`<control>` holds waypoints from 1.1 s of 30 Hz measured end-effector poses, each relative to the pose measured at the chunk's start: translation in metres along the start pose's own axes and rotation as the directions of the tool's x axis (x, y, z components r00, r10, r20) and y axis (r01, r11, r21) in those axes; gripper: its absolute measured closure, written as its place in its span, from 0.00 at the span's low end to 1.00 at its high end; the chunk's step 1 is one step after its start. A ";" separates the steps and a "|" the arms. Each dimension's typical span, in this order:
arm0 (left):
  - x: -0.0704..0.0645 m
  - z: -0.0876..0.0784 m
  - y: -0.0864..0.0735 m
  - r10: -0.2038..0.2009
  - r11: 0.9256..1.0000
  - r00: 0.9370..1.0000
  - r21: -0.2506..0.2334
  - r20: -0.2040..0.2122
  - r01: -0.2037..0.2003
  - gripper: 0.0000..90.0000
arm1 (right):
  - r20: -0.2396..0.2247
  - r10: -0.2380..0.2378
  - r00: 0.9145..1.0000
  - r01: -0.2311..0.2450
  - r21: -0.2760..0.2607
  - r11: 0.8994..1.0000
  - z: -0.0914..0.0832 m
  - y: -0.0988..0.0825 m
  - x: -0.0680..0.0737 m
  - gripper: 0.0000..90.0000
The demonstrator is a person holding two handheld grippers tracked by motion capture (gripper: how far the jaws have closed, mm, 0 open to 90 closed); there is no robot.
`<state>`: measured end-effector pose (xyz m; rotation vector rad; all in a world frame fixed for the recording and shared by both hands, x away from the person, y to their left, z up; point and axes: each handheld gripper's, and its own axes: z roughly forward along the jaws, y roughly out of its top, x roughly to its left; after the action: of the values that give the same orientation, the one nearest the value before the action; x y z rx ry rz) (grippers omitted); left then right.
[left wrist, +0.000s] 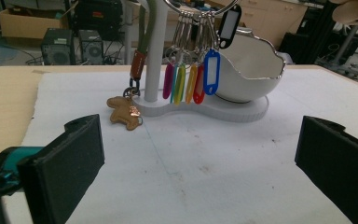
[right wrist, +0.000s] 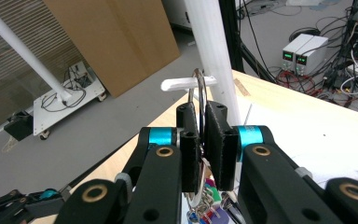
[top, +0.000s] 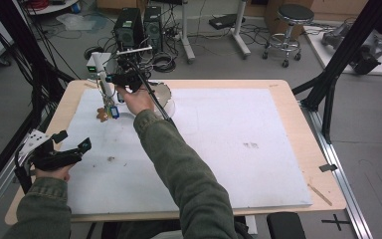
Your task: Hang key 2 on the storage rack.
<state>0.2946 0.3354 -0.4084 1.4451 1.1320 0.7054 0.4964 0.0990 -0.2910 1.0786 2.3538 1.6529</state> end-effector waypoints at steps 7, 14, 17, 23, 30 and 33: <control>0.000 0.000 0.000 0.004 1.000 1.000 0.004 0.003 -0.004 0.02 | 0.019 0.010 1.000 -0.011 0.027 1.000 0.005 -0.001 -0.006 0.73; 0.000 0.000 -0.001 0.004 1.000 1.000 0.006 -0.001 -0.004 0.02 | 0.056 -0.072 0.996 0.066 0.094 0.993 -0.011 0.003 -0.007 0.30; -0.001 0.000 -0.001 0.009 1.000 1.000 0.006 -0.004 -0.009 0.02 | 0.078 -0.086 0.993 0.076 0.118 0.990 -0.019 0.004 -0.011 0.17; -0.001 0.000 -0.001 0.012 1.000 1.000 0.009 -0.007 -0.012 0.02 | 0.153 -0.120 0.981 0.098 0.143 0.985 -0.037 0.002 -0.021 0.01; -0.001 0.000 -0.001 0.012 1.000 1.000 0.009 -0.009 -0.012 0.02 | 0.169 -0.132 0.977 0.109 0.141 0.984 -0.058 0.000 -0.031 0.01; -0.001 0.000 -0.001 0.013 1.000 1.000 0.010 -0.009 -0.013 0.02 | 0.174 -0.139 0.975 0.117 0.133 0.984 -0.068 -0.001 -0.035 0.01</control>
<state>0.2943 0.3340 -0.4092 1.4600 1.1355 0.7167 0.4930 0.0246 -0.2751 1.0239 2.3743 1.3228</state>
